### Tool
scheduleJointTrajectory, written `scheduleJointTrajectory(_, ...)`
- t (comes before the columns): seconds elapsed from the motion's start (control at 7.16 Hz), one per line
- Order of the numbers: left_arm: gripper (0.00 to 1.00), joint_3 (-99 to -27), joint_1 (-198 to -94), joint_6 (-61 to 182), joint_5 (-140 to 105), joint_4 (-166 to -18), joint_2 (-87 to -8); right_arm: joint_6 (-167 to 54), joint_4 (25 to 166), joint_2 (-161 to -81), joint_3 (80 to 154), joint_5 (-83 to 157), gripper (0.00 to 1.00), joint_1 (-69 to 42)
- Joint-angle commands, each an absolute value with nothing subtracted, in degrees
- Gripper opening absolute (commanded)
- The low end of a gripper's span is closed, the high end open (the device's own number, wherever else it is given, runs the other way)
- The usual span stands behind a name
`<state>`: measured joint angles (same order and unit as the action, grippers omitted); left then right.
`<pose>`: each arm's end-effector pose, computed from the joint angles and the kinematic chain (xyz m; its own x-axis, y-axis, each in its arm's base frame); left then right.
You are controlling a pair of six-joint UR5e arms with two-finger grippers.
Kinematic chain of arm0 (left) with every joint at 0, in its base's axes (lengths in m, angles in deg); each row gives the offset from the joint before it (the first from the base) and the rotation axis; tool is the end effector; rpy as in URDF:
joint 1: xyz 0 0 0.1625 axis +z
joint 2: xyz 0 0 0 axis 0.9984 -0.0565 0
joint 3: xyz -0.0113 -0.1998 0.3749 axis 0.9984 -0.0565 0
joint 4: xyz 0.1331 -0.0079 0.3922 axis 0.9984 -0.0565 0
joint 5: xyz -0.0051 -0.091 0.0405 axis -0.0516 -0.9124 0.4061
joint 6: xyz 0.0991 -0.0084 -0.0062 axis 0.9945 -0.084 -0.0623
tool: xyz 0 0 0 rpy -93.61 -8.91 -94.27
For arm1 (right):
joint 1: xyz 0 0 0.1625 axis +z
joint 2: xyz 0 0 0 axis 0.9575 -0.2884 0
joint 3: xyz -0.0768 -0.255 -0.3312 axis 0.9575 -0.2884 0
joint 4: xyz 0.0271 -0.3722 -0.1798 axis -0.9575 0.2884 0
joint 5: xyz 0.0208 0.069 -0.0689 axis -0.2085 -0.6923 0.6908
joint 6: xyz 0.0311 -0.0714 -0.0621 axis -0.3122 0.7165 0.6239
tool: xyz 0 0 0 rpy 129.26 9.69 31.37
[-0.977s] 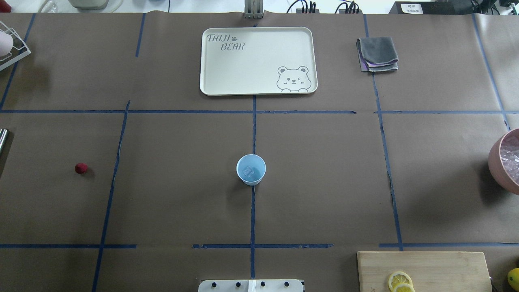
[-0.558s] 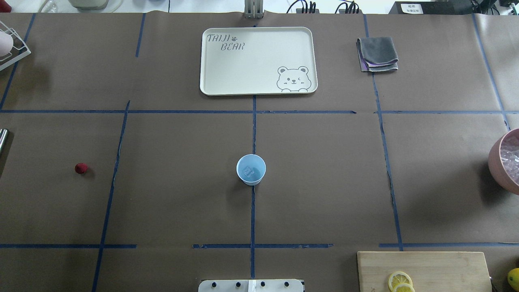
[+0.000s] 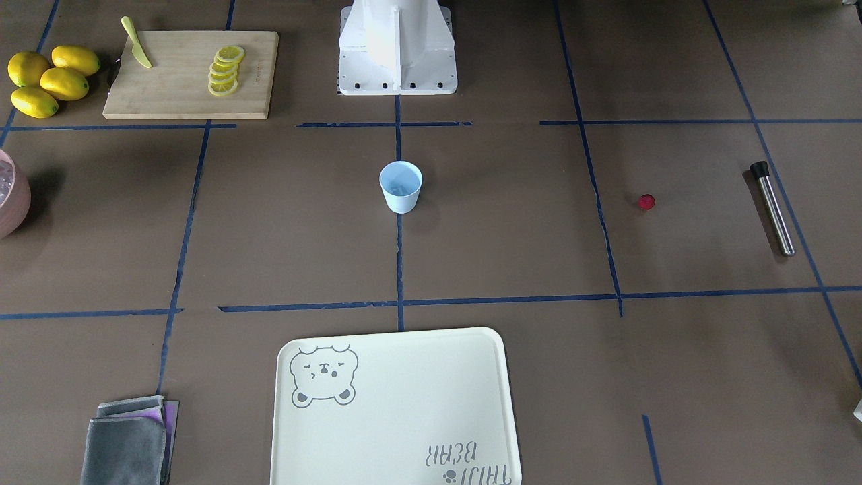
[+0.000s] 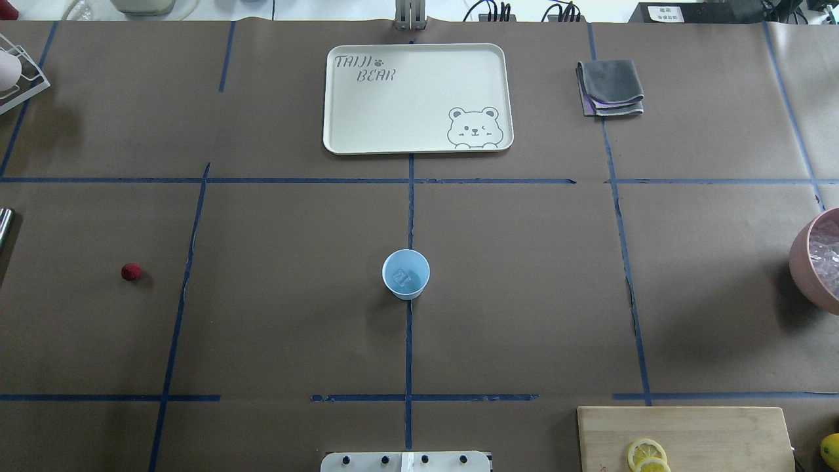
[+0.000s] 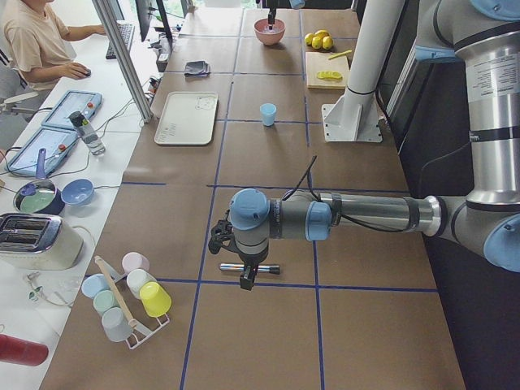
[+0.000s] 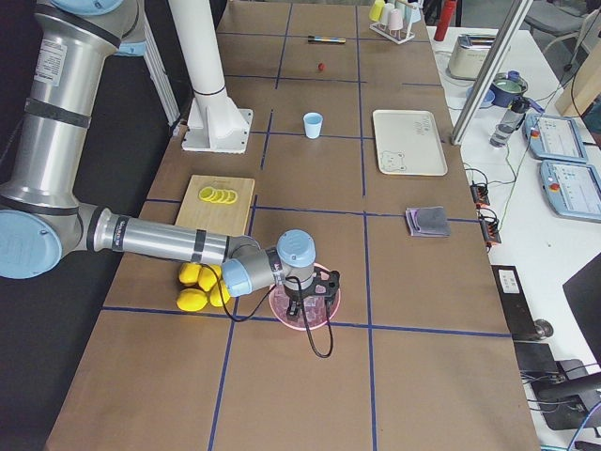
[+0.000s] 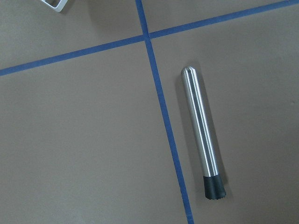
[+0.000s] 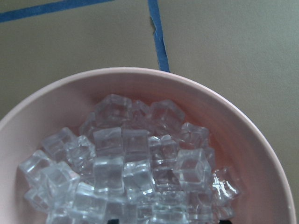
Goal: Mash ice and strawberries in cup
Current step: 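Pick a third ice cube from the pink bowl with the right gripper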
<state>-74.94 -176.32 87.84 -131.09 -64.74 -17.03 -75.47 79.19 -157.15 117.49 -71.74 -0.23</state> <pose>-0.0598 -0.4115 0.6357 0.6874 0.2369 -0.6866 -0.1655 0.9715 0.1696 -0.0476 -0.3868 0.6966 0.6998 0.1909 0.6883 -0.1519 0.9814 -0.1178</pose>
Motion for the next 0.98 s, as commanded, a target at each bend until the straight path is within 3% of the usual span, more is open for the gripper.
scheduleJointTrajectory(0.0,1.0,-74.9,-176.3,87.8,-131.1,-64.8,-17.0,-75.5,79.2,-156.9,117.4,-71.7,0.73,-0.5)
scheduleJointTrajectory(0.14,1.0,-75.0,-176.3,87.8,-131.1,-64.8,-17.0,-75.5,79.3,-156.8,117.4,-71.7,0.64,-0.5)
scheduleJointTrajectory(0.42,1.0,-75.0,-176.3,87.8,-131.1,-64.8,-17.0,-75.4,79.1,-156.7,117.3,-71.8,0.17,-0.5)
scheduleJointTrajectory(0.56,1.0,-75.0,-176.3,87.8,-131.1,-64.8,-17.0,-75.2,78.9,-156.7,117.3,-72.0,0.02,-0.5)
scheduleJointTrajectory(0.84,1.0,-75.0,-176.3,87.8,-131.1,-64.8,-17.0,-75.3,78.8,-157.0,120.2,-72.6,0.0,-0.1)
